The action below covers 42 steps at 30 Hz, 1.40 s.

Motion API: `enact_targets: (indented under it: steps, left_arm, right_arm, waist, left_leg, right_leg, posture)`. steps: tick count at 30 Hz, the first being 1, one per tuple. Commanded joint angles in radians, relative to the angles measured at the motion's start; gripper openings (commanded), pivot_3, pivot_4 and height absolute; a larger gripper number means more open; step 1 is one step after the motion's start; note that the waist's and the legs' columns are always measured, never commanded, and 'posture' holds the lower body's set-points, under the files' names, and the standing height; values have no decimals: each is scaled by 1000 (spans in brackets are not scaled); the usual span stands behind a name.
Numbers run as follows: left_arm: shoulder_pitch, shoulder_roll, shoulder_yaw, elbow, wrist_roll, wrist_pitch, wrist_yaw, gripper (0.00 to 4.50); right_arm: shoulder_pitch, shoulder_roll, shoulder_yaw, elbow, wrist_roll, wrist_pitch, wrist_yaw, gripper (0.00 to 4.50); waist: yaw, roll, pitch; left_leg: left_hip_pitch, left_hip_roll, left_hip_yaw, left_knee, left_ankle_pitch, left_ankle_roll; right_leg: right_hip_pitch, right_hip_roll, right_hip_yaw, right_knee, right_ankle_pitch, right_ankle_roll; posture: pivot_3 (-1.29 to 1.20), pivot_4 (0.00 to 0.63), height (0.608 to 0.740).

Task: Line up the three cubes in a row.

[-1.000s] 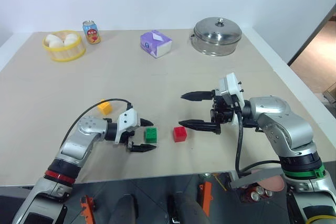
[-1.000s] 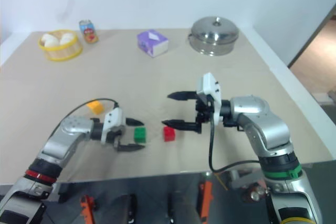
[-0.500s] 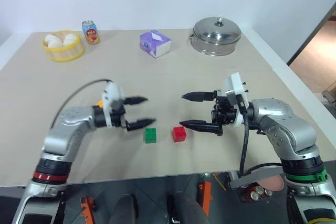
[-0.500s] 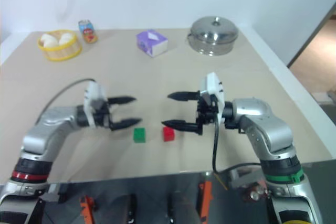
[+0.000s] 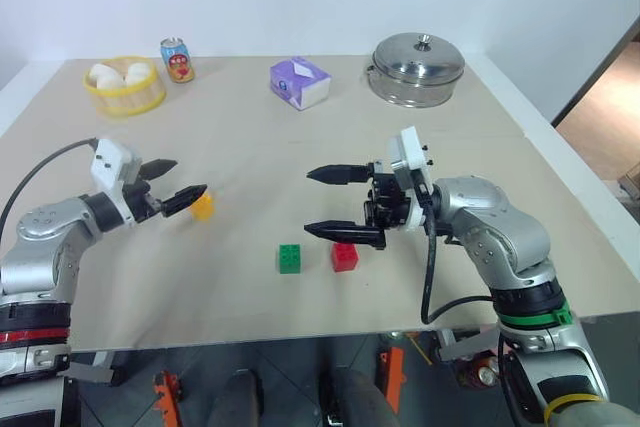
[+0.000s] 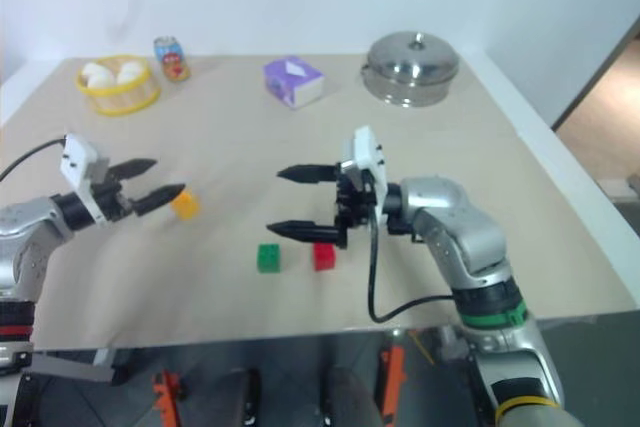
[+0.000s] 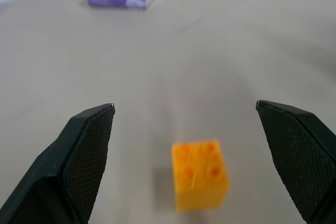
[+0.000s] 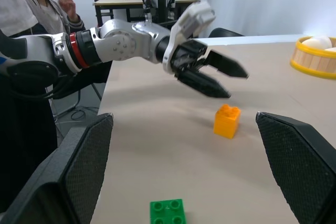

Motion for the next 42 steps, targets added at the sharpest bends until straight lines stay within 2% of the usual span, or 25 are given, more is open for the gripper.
enact_targets:
  steps: [1,14,15,16,17,19,23,29,38,42]
  left_arm:
    - [-43,-4,-24,60,34,-56,-7,4454]
    - [-121,-46,-117,253,135,-149,-5,4454]
    - [-122,-48,-118,257,137,-152,-5,3960]
    - [-123,-49,-118,260,138,-155,-4,3809]
    - [-124,-51,-119,264,139,-157,-4,3264]
    - [-126,-52,-120,269,142,-162,-4,2790]
    - [-129,-56,-120,281,146,-173,-4,1374]
    - [-121,-50,-125,264,140,-184,-31,1348]
    - [83,31,-238,-142,69,-148,-327,1348]
    - [126,67,-268,-210,71,-155,-389,1348]
  right_arm:
    - [-30,5,-4,-11,-9,-23,16,4500]
    - [-23,19,-22,-18,-20,-33,-24,4500]
    - [-25,23,-24,-11,-26,-40,-35,4500]
    - [-27,27,-26,-4,-32,-47,-44,4500]
    - [-30,31,-28,4,-38,-54,-52,4500]
    - [-34,35,-31,14,-43,-60,-60,4500]
    - [-37,33,-28,17,-43,-61,-54,4500]
    - [-40,26,-28,13,-38,-55,-39,4500]
    - [29,-121,-21,-60,-11,-21,96,4500]
    - [39,-153,-15,-63,-30,-35,117,4500]
  waist:
    - [1,0,0]
    - [0,0,0]
    - [0,0,0]
    - [0,0,0]
    - [0,0,0]
    - [0,0,0]
    - [0,0,0]
    - [0,0,0]
    - [-1,0,0]
    - [-1,0,0]
  left_leg:
    - [0,0,0,0,0,0]
    - [0,1,0,0,0,0]
    - [0,1,0,0,0,0]
    - [0,1,-1,0,0,0]
    - [0,1,-1,-1,0,0]
    - [0,1,-1,0,0,0]
    - [0,0,0,0,0,0]
    - [0,1,-1,0,0,0]
    - [0,0,1,-2,-1,-2]
    - [1,1,0,-2,-1,-2]
  right_leg:
    - [0,0,0,0,0,0]
    - [0,1,-1,0,0,0]
    - [0,1,-1,0,0,0]
    - [0,1,-1,0,0,0]
    - [0,1,-1,0,0,0]
    - [0,1,-1,0,0,0]
    - [0,1,-1,0,0,0]
    - [0,1,-1,0,0,0]
    - [0,-1,1,0,-2,-1]
    - [0,1,0,0,-3,-3]
  posture:
    - [0,150,740]
    - [0,150,740]
    - [0,150,740]
    - [0,150,740]
    - [0,150,740]
    - [0,150,740]
    - [0,150,740]
    - [0,150,740]
    - [0,150,740]
    - [0,150,740]
